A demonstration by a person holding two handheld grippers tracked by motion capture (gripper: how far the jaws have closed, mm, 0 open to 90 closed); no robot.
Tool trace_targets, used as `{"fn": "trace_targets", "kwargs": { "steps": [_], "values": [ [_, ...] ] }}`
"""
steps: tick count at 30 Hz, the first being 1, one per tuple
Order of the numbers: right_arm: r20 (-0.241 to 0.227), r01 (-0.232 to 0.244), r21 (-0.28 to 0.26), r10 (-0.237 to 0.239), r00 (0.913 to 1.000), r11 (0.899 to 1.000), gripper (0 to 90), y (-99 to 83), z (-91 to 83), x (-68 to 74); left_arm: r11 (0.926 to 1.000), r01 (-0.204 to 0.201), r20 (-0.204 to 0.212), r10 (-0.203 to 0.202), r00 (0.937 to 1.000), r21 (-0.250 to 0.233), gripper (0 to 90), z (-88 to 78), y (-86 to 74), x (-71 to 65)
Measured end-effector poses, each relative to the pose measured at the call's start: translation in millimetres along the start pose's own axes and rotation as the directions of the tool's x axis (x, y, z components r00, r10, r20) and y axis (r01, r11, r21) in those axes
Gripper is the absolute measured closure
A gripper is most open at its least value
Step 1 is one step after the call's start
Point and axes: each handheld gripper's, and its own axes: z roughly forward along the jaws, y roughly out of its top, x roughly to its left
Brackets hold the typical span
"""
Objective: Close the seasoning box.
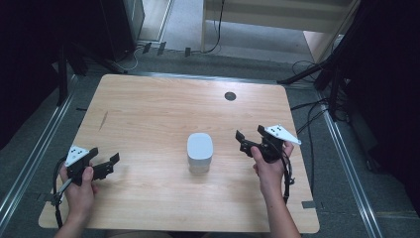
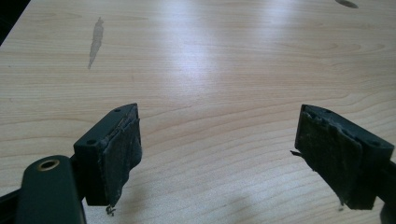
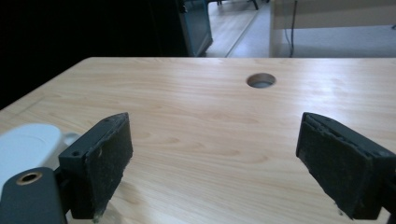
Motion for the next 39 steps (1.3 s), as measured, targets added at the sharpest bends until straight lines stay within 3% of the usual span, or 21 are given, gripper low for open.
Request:
{"fn": "trace_targets", "kwargs": {
  "steps": [9, 17, 30, 39],
  "values": [
    [0.061, -0.039, 0.025, 0.037, 0.9974, 0.999, 13.9, -24.9, -27.3, -34.2, 1.0, -0.004, -0.003, 0.004, 1.0, 0.0, 14.8, 0.0, 0.0, -0.3],
    [0.099, -0.064, 0.043, 0.06, 0.9933, 0.997, 14.1, -45.1, -47.0, -55.5, 1.0, -0.007, -0.008, 0.007, 0.9999, -0.001, 14.8, 0.3, -0.1, -1.0],
    [0.163, -0.093, 0.077, 0.079, 0.9835, 0.993, 14.1, -76.5, -79.9, -80.3, 1.0, -0.009, -0.008, 0.009, 0.9999, 0.001, 14.8, 0.6, 0.0, -1.3],
    [0.185, -0.094, 0.103, 0.074, 0.9799, 0.99, 14.2, -93.2, -103.1, -88.9, 0.9999, -0.014, -0.009, 0.014, 0.9999, 0.001, 14.7, 0.3, 0.0, -1.3]
  ]
}}
